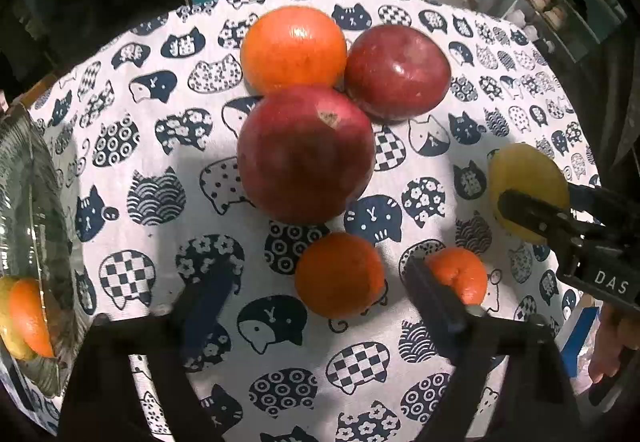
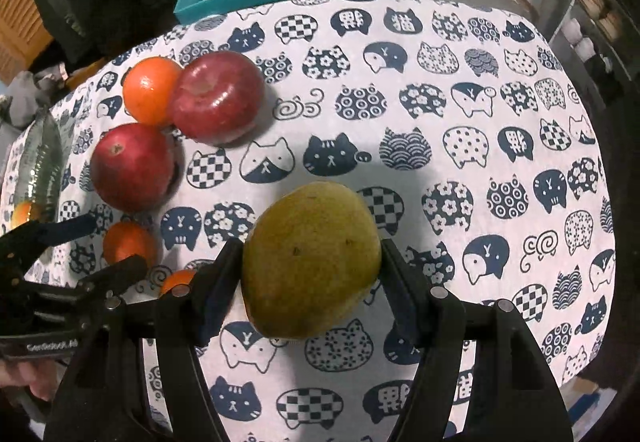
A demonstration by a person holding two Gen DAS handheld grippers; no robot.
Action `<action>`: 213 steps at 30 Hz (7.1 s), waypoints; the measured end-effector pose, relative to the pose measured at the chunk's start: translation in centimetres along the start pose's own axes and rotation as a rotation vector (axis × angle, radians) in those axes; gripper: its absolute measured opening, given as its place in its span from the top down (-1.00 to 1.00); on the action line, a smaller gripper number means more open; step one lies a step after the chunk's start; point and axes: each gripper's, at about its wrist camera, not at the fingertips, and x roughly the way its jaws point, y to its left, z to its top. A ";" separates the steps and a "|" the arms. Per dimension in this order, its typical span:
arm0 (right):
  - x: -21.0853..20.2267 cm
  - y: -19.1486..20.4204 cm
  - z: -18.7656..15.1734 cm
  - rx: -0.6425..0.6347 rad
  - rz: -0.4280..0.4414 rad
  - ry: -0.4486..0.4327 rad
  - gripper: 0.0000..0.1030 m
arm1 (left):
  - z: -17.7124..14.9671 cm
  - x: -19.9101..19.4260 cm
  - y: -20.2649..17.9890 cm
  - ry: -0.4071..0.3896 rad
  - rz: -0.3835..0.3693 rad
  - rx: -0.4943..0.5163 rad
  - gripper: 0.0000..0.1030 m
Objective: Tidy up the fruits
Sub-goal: 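Grasp an orange with the left tool while the right tool lifts the pear, then carry the held orange and pear up and over the green glass bowl, then lower the orange into the bowl and open the left tool while the right tool releases the pear, then withdraw both tools from the bowl toward the remaining apples and oranges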
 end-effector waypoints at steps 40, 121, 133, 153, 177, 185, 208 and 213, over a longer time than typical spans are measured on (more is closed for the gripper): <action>-8.9 5.4 0.7 -0.115 0.034 -0.194 -0.32 | 0.0 -12.0 3.0 -0.250 0.001 -0.087 0.14; -3.2 33.8 5.6 -0.469 0.259 -0.121 -0.32 | -6.2 -14.3 28.6 -0.260 0.204 -0.414 0.13; 0.7 34.9 5.2 -0.486 0.239 -0.045 -0.32 | -6.3 -10.5 30.8 -0.177 0.180 -0.462 0.13; 2.3 34.7 4.8 -0.483 0.233 -0.007 -0.32 | -7.2 -10.7 30.8 -0.166 0.202 -0.470 -0.30; 3.6 34.2 4.8 -0.451 0.242 0.065 -0.40 | -8.0 -13.0 29.5 -0.190 0.205 -0.473 -0.31; 1.3 34.8 4.8 -0.486 0.236 -0.010 -0.58 | -8.1 -14.4 29.2 -0.216 0.197 -0.473 -0.31; -12.9 30.5 4.3 -0.485 0.125 -0.332 -0.58 | -8.5 -23.2 22.9 -0.413 0.185 -0.355 -0.47; -15.3 28.6 3.5 -0.464 0.108 -0.364 -0.58 | -8.5 -25.0 21.3 -0.460 0.210 -0.331 -0.55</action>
